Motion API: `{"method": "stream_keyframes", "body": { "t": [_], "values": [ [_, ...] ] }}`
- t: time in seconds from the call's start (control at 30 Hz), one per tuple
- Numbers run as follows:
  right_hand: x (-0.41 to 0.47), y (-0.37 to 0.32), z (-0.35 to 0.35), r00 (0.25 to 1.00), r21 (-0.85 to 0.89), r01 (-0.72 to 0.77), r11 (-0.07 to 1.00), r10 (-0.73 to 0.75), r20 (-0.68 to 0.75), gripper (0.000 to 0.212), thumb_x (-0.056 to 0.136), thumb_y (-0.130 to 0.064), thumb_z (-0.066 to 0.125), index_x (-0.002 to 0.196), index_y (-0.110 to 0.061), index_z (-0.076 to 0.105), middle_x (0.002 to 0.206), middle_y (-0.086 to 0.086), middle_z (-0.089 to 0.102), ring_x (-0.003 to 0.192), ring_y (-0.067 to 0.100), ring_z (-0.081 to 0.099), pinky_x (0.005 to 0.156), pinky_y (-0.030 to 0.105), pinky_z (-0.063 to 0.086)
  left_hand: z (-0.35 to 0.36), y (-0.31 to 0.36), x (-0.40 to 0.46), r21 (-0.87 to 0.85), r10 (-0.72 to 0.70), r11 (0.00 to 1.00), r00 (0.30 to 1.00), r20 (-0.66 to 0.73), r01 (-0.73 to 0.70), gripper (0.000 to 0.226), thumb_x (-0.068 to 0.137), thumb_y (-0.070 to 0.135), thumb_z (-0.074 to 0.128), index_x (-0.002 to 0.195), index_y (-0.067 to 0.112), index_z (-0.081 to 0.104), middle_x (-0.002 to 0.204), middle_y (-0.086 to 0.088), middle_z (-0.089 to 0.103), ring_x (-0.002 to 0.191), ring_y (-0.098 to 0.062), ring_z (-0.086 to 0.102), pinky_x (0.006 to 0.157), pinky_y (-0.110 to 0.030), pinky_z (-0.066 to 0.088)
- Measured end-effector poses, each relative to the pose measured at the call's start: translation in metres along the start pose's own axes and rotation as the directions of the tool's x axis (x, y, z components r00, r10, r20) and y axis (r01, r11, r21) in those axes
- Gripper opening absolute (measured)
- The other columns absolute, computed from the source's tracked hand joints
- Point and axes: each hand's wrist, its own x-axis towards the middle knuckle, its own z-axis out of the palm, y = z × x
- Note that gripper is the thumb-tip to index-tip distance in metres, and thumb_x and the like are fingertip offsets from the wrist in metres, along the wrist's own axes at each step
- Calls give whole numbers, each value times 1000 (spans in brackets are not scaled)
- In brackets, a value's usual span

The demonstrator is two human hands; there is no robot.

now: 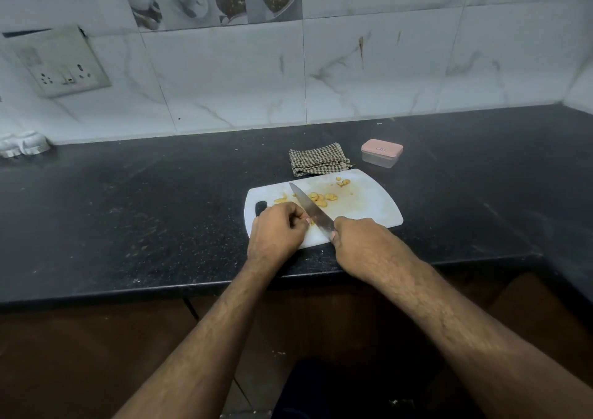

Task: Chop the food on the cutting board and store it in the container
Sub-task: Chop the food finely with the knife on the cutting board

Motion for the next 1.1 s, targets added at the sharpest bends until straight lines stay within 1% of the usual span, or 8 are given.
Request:
{"method": "stream_keyframes", "body": {
  "t": [0.27,0.37,0.5,0.63,0.8,0.87,0.97,1.1],
  "values": [
    [0,-1,-3,999,-43,-22,999,23,22,28,104,-28,45,129,-17,51,98,2,52,95,20,57,83,38,54,0,0,0,-34,-12,999,1000,-16,11,14,94,28,65,81,25,70,69,14,65,69,-5,61,70,-30,52],
    [0,-2,-2,999,-45,-19,999,20,29,28,104,-28,45,129,-18,51,97,2,51,93,20,55,79,36,51,-1,1,-1,-50,-15,999,1000,-16,14,17,94,32,63,81,25,72,70,12,67,71,-7,62,70,-32,53],
    [1,-3,3,1000,-56,-9,998,10,20,27,104,-28,46,129,-18,50,89,0,47,88,18,54,73,34,47,-1,1,-2,-30,12,999,1000,15,-12,12,87,34,68,76,29,69,68,16,68,69,-2,64,74,-32,56],
    [0,-4,7,1000,-74,1,997,0,19,24,103,-19,43,126,-17,48,81,-1,44,82,18,53,69,34,46,-2,1,-2,-17,16,1000,999,30,-15,10,85,32,71,76,30,69,68,17,68,68,1,63,80,-37,57],
    [4,-13,4,997,-91,5,996,2,74,40,98,-9,48,136,-18,44,96,3,49,88,20,53,77,35,51,-3,0,-2,-16,-9,1000,999,40,9,9,86,31,72,78,29,71,70,16,70,70,0,65,82,-38,58],
    [4,-12,0,995,-91,1,996,8,102,38,99,-13,50,136,-18,43,99,4,50,91,20,54,78,35,51,-4,2,-5,-8,-11,1000,999,37,11,9,87,30,72,78,28,70,71,15,70,71,-1,65,83,-39,57],
    [5,-1,-2,997,-62,-4,998,9,71,27,103,-23,47,129,-18,49,95,1,50,94,22,56,83,39,52,-5,7,-7,18,8,1000,1000,20,-8,9,88,28,66,80,27,68,72,13,69,74,-3,64,85,-41,56],
    [-1,10,-5,999,-9,-41,999,41,-12,23,104,-24,44,126,-21,50,81,-3,42,88,21,52,75,37,48,-5,10,-7,94,67,993,998,-13,-65,9,90,24,57,84,27,63,81,15,68,83,-10,61,93,-45,48]
  ]
}}
